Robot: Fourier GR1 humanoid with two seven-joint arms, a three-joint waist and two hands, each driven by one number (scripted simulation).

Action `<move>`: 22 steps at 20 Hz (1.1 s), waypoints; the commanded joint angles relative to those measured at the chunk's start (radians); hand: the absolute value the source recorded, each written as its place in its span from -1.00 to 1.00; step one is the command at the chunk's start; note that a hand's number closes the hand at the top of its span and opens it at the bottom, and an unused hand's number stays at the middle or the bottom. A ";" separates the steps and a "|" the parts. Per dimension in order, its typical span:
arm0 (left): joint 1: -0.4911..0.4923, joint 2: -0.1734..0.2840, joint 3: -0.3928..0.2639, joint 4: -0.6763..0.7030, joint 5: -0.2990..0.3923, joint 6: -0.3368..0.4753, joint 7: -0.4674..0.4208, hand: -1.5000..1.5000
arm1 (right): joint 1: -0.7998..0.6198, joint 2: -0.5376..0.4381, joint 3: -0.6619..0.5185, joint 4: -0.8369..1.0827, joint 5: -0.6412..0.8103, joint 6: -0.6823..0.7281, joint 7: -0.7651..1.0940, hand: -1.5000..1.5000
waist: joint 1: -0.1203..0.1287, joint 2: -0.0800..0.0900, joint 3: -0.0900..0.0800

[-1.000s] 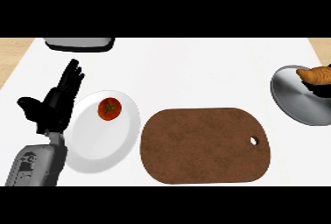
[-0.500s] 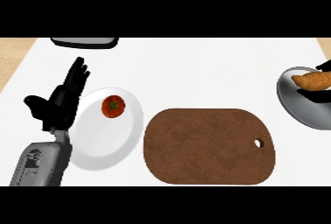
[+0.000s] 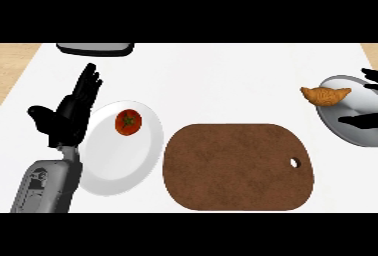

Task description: Pick the croissant from the cutting board and place it in the pan

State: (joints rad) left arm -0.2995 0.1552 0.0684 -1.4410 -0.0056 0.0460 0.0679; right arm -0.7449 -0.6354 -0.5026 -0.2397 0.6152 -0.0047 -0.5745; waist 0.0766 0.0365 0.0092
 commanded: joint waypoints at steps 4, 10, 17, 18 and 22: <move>0.000 0.012 0.022 0.018 0.005 0.002 0.000 0.00 | -0.002 -0.045 -0.163 0.032 -0.163 0.064 -0.143 -1.00 | -0.025 -0.006 0.000; 0.009 0.025 0.052 0.055 0.016 -0.002 -0.023 0.00 | 0.099 -0.129 -0.201 0.088 -0.224 0.364 -0.247 -1.00 | -0.057 -0.018 -0.004; 0.064 0.018 0.037 -0.023 -0.007 0.021 -0.003 0.00 | 0.264 -0.251 -0.209 0.059 -0.269 0.641 -0.375 -1.00 | -0.077 -0.033 -0.006; 0.069 0.006 0.028 -0.021 -0.013 0.028 -0.006 0.00 | 0.252 -0.257 -0.204 0.040 -0.274 0.658 -0.369 -1.00 | -0.078 -0.035 -0.007; 0.056 0.050 0.060 -0.042 0.031 -0.017 0.050 0.00 | 0.324 -0.297 -0.220 0.024 -0.318 0.718 -0.368 -1.00 | -0.081 -0.038 -0.007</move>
State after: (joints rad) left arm -0.2507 0.1875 0.1173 -1.4610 0.0043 0.0510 0.0877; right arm -0.4831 -0.8913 -0.7084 -0.2141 0.3316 0.4894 -0.8037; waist -0.0028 0.0019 0.0028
